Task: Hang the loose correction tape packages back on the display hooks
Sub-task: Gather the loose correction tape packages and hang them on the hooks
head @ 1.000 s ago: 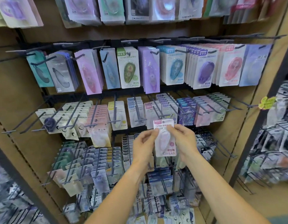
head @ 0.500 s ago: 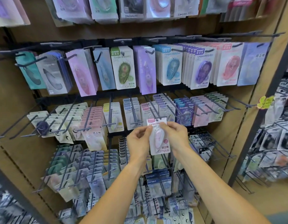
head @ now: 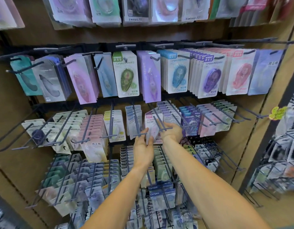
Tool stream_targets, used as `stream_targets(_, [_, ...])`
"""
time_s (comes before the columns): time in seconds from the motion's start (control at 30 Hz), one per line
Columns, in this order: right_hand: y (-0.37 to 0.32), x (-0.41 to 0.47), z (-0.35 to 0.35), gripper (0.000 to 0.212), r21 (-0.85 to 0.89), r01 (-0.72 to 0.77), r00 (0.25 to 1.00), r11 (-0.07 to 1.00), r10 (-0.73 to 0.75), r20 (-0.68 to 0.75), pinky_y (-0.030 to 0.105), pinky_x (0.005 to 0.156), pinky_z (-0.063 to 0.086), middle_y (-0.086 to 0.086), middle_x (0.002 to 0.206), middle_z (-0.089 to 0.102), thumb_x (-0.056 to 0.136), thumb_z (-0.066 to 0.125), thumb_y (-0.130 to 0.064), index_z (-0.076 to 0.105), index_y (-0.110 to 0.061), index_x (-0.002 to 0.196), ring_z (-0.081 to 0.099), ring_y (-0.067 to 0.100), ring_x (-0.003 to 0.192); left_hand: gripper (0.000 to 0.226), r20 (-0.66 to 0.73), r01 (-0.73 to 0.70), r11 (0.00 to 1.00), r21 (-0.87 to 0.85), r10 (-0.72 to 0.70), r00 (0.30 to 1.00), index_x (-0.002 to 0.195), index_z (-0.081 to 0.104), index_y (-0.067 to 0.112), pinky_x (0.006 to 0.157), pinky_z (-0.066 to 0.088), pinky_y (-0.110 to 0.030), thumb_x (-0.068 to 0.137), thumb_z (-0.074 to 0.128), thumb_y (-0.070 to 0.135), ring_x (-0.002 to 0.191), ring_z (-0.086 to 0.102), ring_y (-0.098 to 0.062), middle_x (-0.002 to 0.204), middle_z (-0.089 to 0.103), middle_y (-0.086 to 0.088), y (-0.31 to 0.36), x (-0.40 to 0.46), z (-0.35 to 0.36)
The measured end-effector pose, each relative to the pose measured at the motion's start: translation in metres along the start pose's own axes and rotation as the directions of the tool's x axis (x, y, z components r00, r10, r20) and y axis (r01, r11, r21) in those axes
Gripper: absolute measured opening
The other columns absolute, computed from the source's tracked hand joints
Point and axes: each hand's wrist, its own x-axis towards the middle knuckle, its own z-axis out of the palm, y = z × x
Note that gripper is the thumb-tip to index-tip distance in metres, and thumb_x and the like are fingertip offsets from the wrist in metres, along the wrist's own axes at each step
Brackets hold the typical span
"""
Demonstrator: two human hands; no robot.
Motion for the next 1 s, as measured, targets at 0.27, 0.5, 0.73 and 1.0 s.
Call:
stream_targets(0.27, [0.004,-0.063,-0.07,0.032,0.055,0.039,0.997,0.998,-0.042,0.061,0.03,0.088,0.05,-0.002,0.1,0.071,0.08,0.088,-0.033,0.069,-0.014,0.099,0.067,0.017,0.097,0.039,-0.081,0.068,0.998,0.0,-0.067,0.994,0.145,0.057,0.021,0.113,0.044,-0.037,0.107,0.058,0.026,0.125,0.056,-0.014,0.142,0.06,0.0,0.007,-0.044,-0.022])
stream_targets(0.5, [0.083,-0.109,-0.187,0.03,-0.165,0.123,0.975,0.979,-0.088,0.202,0.027,0.09,0.055,-0.007,0.106,0.072,0.083,0.083,-0.037,0.069,-0.023,0.105,0.067,0.004,0.097,0.021,0.111,0.215,0.973,0.078,-0.223,0.969,0.125,0.064,0.042,0.108,0.044,-0.04,0.105,0.056,0.043,0.123,0.055,-0.013,0.132,0.061,0.01,-0.043,-0.123,-0.043])
stream_targets(0.73, [0.273,-0.117,-0.267,0.042,-0.37,0.088,0.987,0.925,-0.032,0.155,0.038,0.098,0.055,-0.011,0.114,0.07,0.082,0.082,-0.043,0.067,-0.025,0.117,0.066,0.009,0.106,0.035,0.226,0.268,0.888,0.372,-0.367,0.902,0.139,0.062,0.034,0.111,0.045,-0.042,0.107,0.053,0.045,0.126,0.058,-0.02,0.145,0.056,0.005,-0.196,-0.229,0.007])
stream_targets(1.0, [0.556,-0.073,-0.298,0.085,-0.438,0.069,0.996,0.896,-0.035,0.085,0.042,0.104,0.05,-0.009,0.121,0.066,0.069,0.068,-0.078,0.064,-0.018,0.13,0.063,0.017,0.117,0.069,0.281,0.165,0.848,0.504,-0.342,0.897,0.147,0.058,0.023,0.126,0.023,-0.038,0.093,0.034,0.059,0.155,0.031,-0.025,0.164,0.043,-0.008,-0.448,-0.3,0.117])
